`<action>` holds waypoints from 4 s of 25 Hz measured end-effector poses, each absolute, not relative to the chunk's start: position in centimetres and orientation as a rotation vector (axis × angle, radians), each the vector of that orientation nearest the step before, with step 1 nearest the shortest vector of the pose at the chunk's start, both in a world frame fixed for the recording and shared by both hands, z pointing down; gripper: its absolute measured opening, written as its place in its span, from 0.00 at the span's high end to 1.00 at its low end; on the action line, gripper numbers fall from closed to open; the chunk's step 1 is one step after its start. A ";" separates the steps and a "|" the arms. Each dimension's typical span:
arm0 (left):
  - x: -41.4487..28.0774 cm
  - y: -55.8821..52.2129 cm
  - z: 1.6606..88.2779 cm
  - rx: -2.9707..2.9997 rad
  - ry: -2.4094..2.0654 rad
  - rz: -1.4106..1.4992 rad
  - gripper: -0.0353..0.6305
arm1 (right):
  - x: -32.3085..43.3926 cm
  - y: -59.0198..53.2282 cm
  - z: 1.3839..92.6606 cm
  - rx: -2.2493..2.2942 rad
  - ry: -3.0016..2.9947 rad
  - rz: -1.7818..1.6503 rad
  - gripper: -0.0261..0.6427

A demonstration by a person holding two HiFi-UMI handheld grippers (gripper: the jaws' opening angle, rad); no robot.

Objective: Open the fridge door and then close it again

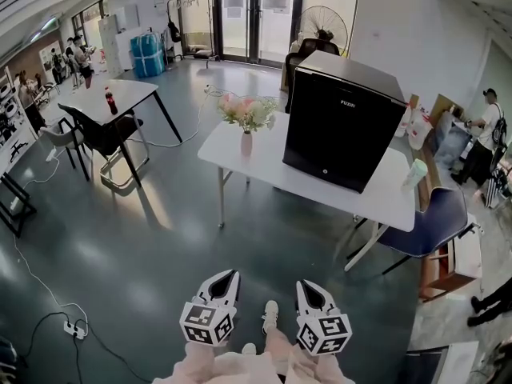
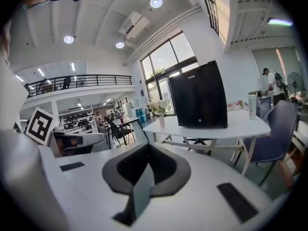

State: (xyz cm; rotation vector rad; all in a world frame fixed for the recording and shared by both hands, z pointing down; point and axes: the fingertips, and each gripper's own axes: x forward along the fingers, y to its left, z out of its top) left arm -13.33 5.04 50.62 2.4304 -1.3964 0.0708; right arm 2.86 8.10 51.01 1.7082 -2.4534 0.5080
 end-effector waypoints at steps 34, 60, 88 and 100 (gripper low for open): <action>-7.4 -12.9 49.5 2.417 -1.464 0.054 0.93 | 8.2 -12.1 50.3 1.577 -2.520 0.480 0.95; -4.9 -23.2 45.8 2.496 -1.504 -0.008 0.93 | 11.7 -22.6 45.9 1.610 -2.574 0.286 0.95; -2.4 -41.3 41.9 2.648 -1.256 -0.008 0.93 | 12.4 -38.6 38.2 1.732 -2.476 0.014 0.95; -1.2 -46.4 39.1 2.749 -1.120 -0.041 0.93 | 12.3 -42.3 31.6 1.682 -2.377 -0.304 0.94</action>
